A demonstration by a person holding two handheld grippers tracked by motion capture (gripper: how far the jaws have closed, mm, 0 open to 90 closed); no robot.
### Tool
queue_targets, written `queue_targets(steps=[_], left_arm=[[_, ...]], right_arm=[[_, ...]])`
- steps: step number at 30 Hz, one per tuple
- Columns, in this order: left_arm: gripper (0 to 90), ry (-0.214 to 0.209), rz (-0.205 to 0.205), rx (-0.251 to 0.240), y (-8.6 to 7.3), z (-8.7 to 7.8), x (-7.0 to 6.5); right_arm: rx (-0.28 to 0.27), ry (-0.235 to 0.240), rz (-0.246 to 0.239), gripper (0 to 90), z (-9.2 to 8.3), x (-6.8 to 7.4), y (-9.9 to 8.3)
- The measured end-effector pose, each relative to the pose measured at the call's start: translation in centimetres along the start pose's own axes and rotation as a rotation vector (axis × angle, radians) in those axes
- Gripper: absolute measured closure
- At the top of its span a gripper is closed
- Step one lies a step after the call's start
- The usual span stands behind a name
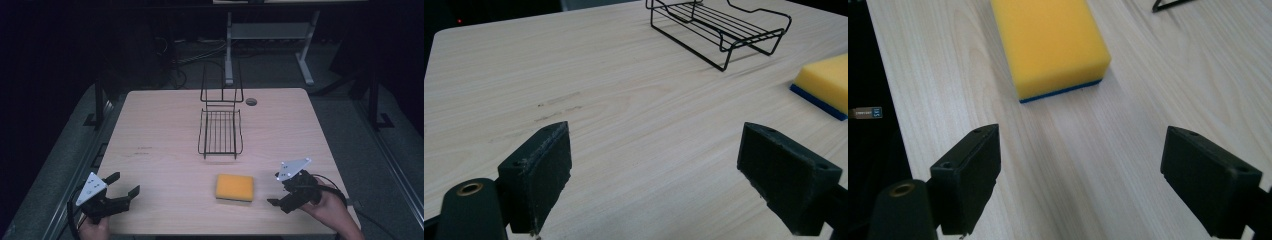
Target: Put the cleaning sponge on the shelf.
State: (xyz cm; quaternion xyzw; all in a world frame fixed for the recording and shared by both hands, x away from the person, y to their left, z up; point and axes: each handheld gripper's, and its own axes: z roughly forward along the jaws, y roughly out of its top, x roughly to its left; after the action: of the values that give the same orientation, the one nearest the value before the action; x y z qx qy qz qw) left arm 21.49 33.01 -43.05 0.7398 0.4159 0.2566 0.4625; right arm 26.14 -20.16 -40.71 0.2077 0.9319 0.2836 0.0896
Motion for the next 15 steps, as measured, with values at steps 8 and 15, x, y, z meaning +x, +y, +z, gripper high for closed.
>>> queue_targets(steps=[8,15], left_arm=[[13.4,0.0,0.003,-0.001,0.0,0.0,0.0],[13.4,-0.002,0.001,0.0,0.0,-0.1,0.1]], right_arm=[[0.02,0.025,-0.032,15.8,0.6,-0.2,1.4],[0.032,0.047,-0.055,15.8,1.1,-0.4,2.6]])
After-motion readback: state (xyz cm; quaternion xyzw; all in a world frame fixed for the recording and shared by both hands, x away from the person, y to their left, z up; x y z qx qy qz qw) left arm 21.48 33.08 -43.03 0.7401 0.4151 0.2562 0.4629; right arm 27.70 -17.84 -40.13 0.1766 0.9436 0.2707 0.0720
